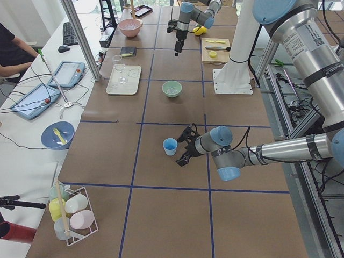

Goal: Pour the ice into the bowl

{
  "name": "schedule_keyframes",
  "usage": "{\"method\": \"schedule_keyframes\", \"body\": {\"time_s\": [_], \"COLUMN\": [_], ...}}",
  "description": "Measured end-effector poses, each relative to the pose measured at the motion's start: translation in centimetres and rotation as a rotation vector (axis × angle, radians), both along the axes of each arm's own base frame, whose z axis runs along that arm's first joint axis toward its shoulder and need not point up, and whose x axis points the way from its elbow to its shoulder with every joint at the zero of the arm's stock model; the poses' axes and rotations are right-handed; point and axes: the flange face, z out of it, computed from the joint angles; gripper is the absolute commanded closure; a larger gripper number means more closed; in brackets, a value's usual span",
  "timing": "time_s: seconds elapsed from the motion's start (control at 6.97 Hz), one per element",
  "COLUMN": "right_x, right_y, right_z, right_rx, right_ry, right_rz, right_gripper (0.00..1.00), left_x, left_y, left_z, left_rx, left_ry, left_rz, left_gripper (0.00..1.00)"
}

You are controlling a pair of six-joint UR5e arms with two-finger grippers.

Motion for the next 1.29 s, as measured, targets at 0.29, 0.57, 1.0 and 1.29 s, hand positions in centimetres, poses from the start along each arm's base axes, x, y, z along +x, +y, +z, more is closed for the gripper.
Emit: {"method": "schedule_keyframes", "body": {"time_s": [0.29,0.57,1.0,1.29], "right_x": [-6.4,-12.0,-18.7,-20.3], "right_y": [-0.6,-1.9,-2.6,-1.5], "right_z": [-2.6,-5.3,-7.5,-6.9], "right_rx": [-0.045,-0.087,-0.105,-0.089], "right_ry": [0.004,0.017,0.070,0.096], "right_rz": [0.046,0.082,0.086,0.088], "right_gripper": [0.00,0.02,0.09,0.99], "left_x": [-1.6,-3.3,-4.3,-4.3], "left_y": [-5.9,-12.8,-16.0,-16.1], "left_z": [-0.5,-2.6,-3.4,-3.4], "left_rx": [-0.071,-0.169,-0.189,-0.189], "left_ry": [-0.048,-0.090,-0.117,-0.118], "left_rz": [0.022,0.057,0.073,0.073], "left_gripper": [0.00,0.00,0.00,0.00]}}
